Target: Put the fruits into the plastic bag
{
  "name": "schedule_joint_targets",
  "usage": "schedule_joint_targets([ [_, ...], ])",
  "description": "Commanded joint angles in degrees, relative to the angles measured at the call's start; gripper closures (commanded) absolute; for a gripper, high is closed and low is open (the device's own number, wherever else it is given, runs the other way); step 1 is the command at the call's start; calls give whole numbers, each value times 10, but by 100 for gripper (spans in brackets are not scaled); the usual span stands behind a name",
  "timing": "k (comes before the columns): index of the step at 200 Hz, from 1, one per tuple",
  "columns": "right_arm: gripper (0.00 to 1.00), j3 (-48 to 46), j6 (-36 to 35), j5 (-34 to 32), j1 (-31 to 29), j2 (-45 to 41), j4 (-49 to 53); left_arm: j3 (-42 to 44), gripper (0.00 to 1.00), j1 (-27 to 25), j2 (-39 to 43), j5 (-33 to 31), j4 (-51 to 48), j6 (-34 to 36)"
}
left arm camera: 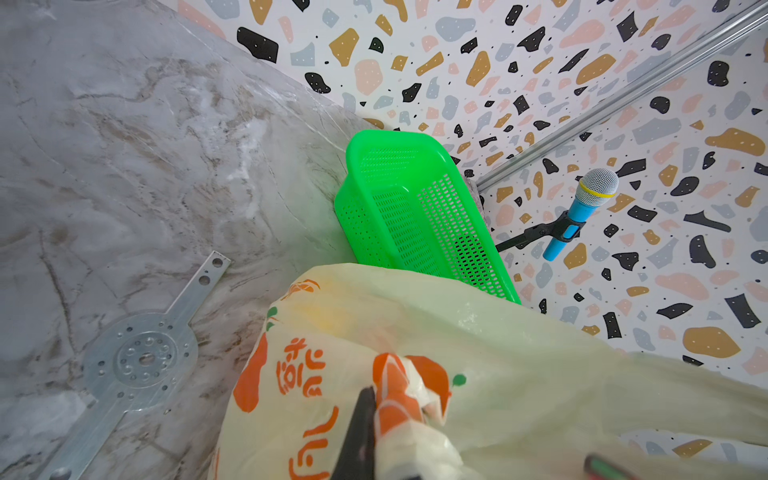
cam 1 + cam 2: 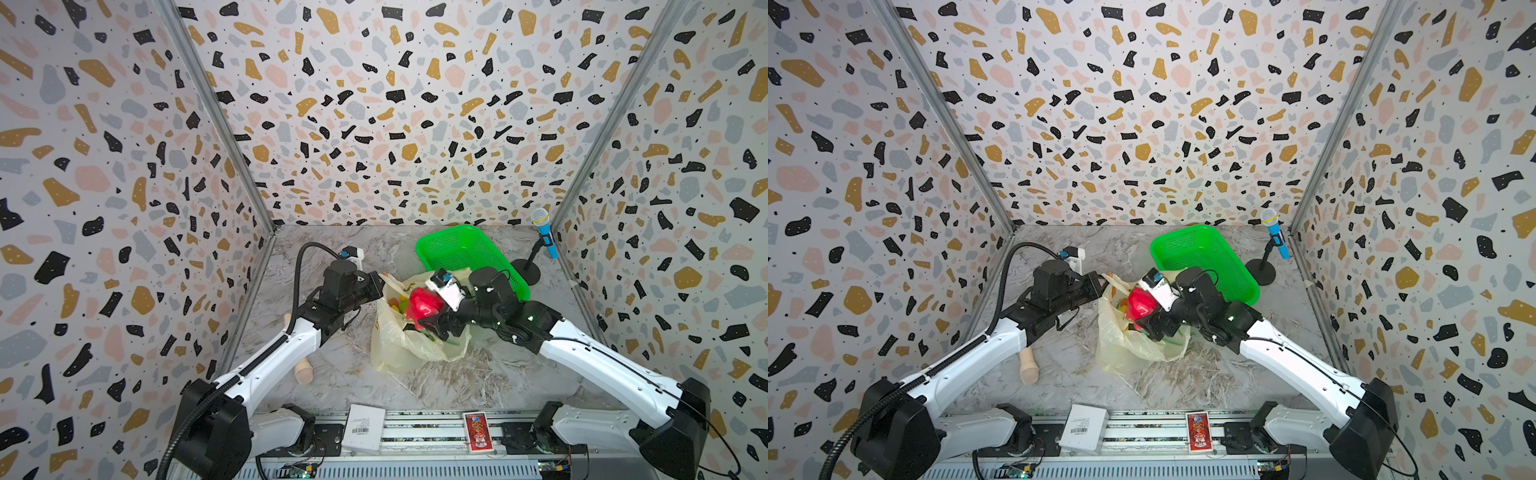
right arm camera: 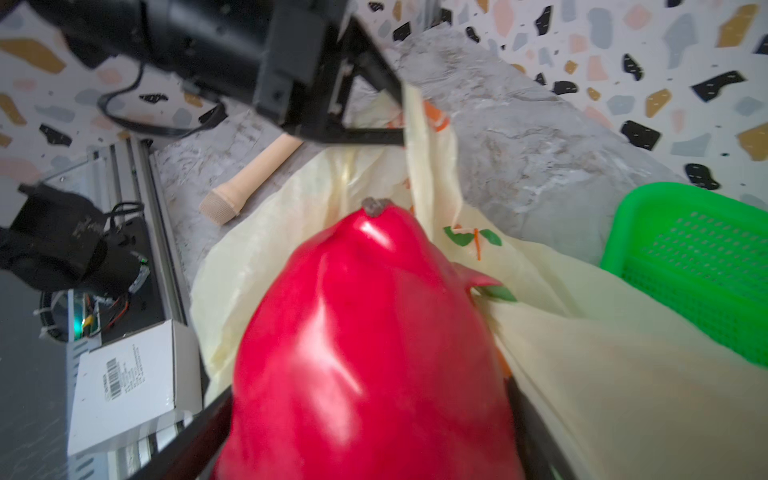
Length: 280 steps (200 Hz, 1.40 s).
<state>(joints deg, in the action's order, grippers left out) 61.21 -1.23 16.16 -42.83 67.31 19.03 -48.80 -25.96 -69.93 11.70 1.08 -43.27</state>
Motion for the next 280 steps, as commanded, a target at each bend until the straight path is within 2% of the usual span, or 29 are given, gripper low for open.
schedule_joint_targets([
  [1, 64, 48, 28, 85, 57, -35, -68, -7, 100, -1, 17, 1, 6, 8],
  [53, 65, 67, 46, 132, 150, -39, -77, -3, 100, -2, 21, -1, 6, 9],
  [101, 66, 74, 83, 267, 146, -49, -124, -6, 100, -1, 15, 1, 7, 8],
  [159, 67, 86, 78, 334, 101, -41, -87, -7, 100, -2, 13, 0, 8, 7],
  [193, 67, 47, 67, 297, 92, -28, -79, -12, 100, -1, 13, 2, 7, 8],
  [236, 68, 26, 45, 283, 75, -5, -66, -17, 100, -2, 9, 2, 4, 11],
  [280, 68, 27, 6, 201, 36, 30, -32, -18, 100, -1, 9, 4, 7, 11],
])
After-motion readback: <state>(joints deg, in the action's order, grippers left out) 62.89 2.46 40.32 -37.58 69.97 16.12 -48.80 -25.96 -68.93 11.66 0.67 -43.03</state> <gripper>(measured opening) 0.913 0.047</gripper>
